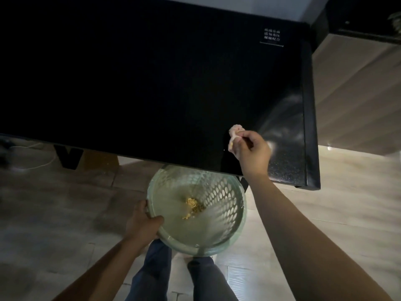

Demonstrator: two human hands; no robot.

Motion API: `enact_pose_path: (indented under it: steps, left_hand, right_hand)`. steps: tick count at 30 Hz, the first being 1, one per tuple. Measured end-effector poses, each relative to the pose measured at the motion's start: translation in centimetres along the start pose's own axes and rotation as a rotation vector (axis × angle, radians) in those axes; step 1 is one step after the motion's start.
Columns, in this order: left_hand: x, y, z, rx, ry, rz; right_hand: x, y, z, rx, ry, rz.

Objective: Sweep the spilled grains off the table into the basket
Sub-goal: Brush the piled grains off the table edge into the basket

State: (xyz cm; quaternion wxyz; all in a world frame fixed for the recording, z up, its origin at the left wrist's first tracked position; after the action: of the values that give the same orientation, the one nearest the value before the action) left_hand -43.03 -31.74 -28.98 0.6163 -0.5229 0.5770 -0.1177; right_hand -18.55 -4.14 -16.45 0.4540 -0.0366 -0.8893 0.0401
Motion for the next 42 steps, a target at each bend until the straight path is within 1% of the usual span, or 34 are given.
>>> enact_pose_path:
  steps: [2, 4, 7, 10, 12, 16, 19, 23, 27, 31, 33, 38, 42]
  left_hand:
    - [-0.5, 0.2, 0.0, -0.031, 0.019, 0.023]
    - [-0.9, 0.1, -0.1, -0.050, 0.016, 0.031]
    - [-1.3, 0.2, 0.0, -0.056, -0.003, 0.032]
    - [-1.4, 0.3, -0.1, -0.058, 0.000, 0.024]
    - [-1.3, 0.3, -0.1, -0.055, 0.013, 0.021]
    - [-0.9, -0.1, 0.2, -0.037, 0.024, 0.027]
    - [-0.4, -0.6, 0.7, -0.025, 0.023, 0.031]
    - [0.4, -1.5, 1.3, -0.007, -0.009, 0.020]
    - [0.7, -2.5, 2.0, -0.001, -0.028, 0.014]
    - [1.4, -3.0, 3.3, 0.012, -0.052, 0.026]
    - [1.5, -2.8, 3.9, 0.023, -0.019, 0.042]
    - [1.8, -1.2, 4.0, 0.023, 0.093, 0.076]
    - [3.7, 1.7, 3.0, 0.029, 0.134, 0.054]
  right_hand:
    - [0.1, -0.2, 1.6, 0.035, -0.049, -0.052]
    - [1.1, -1.6, 2.9, 0.083, -0.089, -0.145]
    - [2.2, -5.8, 5.1, 0.252, -0.125, -0.295]
    - [1.4, -10.3, 7.2, 0.453, -0.100, -0.283]
    - [0.3, -12.4, 7.6, 0.496, -0.063, -0.237]
    - [-2.4, -13.9, 6.8, 0.485, -0.046, -0.105]
    - [-3.2, -14.5, 5.3, 0.476, -0.039, -0.062]
    - [-4.0, -14.4, 1.9, 0.381, 0.055, 0.056]
    - [-4.6, -14.6, -1.8, 0.268, 0.084, 0.076]
    - [-6.2, -16.0, -3.7, 0.215, 0.045, 0.103]
    - [-7.4, -17.0, -4.1, 0.186, 0.045, 0.125]
    - [-10.6, -20.7, -4.1, 0.080, 0.096, 0.247]
    - [-13.4, -24.1, -1.3, 0.040, 0.069, 0.327]
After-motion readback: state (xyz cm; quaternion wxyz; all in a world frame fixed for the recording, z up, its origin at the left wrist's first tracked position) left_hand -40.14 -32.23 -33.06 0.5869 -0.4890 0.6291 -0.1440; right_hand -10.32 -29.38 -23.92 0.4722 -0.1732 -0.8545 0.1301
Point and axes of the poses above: each hand's wrist, its own y-axis towards the middle knuckle, its own z-axis out of the palm, x = y × z, the point moved 10 cm from there along y, towards the middle knuckle, and after that the axes turned 12 degrees about -y, right-handed, at the moved point
